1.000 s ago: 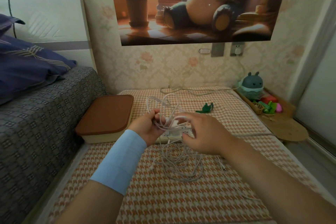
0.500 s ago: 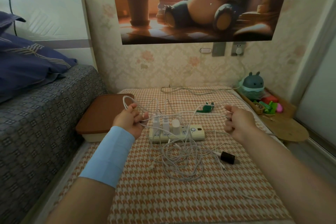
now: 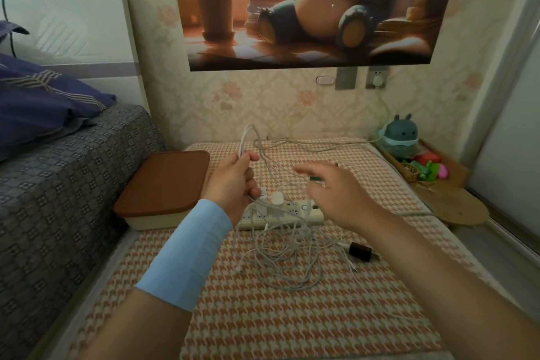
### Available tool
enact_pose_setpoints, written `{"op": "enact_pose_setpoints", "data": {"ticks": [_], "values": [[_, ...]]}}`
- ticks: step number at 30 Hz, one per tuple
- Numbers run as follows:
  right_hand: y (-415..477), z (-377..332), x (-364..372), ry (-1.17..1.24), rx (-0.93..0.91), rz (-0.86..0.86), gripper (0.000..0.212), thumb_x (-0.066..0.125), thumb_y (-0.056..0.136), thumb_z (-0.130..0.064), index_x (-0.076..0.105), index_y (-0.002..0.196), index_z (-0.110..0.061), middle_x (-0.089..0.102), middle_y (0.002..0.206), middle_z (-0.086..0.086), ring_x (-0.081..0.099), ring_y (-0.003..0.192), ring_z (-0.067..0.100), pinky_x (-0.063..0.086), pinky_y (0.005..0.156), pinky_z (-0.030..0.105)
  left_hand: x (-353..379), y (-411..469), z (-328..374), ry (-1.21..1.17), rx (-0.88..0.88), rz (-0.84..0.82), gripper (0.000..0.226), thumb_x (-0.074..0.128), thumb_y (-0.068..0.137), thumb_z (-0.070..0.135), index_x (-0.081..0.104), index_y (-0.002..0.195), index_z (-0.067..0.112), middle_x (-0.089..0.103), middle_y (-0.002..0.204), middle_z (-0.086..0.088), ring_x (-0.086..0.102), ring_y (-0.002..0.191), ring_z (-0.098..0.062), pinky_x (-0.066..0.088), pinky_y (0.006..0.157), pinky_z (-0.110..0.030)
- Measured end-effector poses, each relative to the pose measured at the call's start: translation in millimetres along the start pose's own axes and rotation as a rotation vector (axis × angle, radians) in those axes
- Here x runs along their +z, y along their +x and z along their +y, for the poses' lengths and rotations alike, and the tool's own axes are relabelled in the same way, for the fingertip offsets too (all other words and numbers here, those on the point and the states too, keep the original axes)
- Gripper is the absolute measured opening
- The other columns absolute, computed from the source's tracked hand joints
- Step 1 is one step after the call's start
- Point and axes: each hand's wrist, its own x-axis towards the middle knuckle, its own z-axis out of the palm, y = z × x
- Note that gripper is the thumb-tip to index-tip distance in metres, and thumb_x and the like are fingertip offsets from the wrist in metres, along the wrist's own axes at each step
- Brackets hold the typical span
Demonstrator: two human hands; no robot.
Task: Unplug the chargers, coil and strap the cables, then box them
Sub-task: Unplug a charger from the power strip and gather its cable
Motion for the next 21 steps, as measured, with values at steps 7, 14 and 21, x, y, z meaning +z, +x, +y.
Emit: {"op": "enact_pose_setpoints", "data": {"ticks": [7, 14, 21], "values": [[-4, -11, 15, 0.145, 0.143, -0.486, 0.027, 0.078, 0.088, -0.018, 0.068, 0.113, -0.017, 0.075, 0.076, 0.001, 0.072, 0.067, 0.014, 0.059, 0.067, 0.03, 21, -9, 13, -0.178, 0.03, -0.119, 0.026, 0.035, 0.108, 0.021, 0.053, 0.091, 0.014, 0.021, 0.061, 0.003, 0.02, 0.046, -0.009, 0.033, 0.045, -0.021], [11, 40, -13, -0.26, 0.116, -0.043, 0.007, 0.071, 0.091, -0.032, 0.074, 0.087, -0.027, 0.068, 0.079, -0.011, 0.064, 0.073, 0.01, 0.055, 0.065, 0.035, 14, 0, 11, -0.218, 0.063, 0.044, 0.022, 0.03, 0.107, 0.014, 0.049, 0.096, 0.014, 0.026, 0.058, 0.004, 0.024, 0.043, -0.01, 0.039, 0.047, -0.025], [6, 94, -17, -0.199, 0.196, 0.05, 0.032, 0.066, 0.095, -0.042, 0.067, 0.07, -0.023, 0.064, 0.067, -0.004, 0.06, 0.064, 0.015, 0.045, 0.062, 0.035, -17, 23, 14, -0.344, 0.004, 0.17, 0.02, 0.03, 0.105, 0.008, 0.046, 0.094, 0.015, 0.032, 0.058, 0.002, 0.03, 0.043, -0.011, 0.051, 0.053, -0.03]]}}
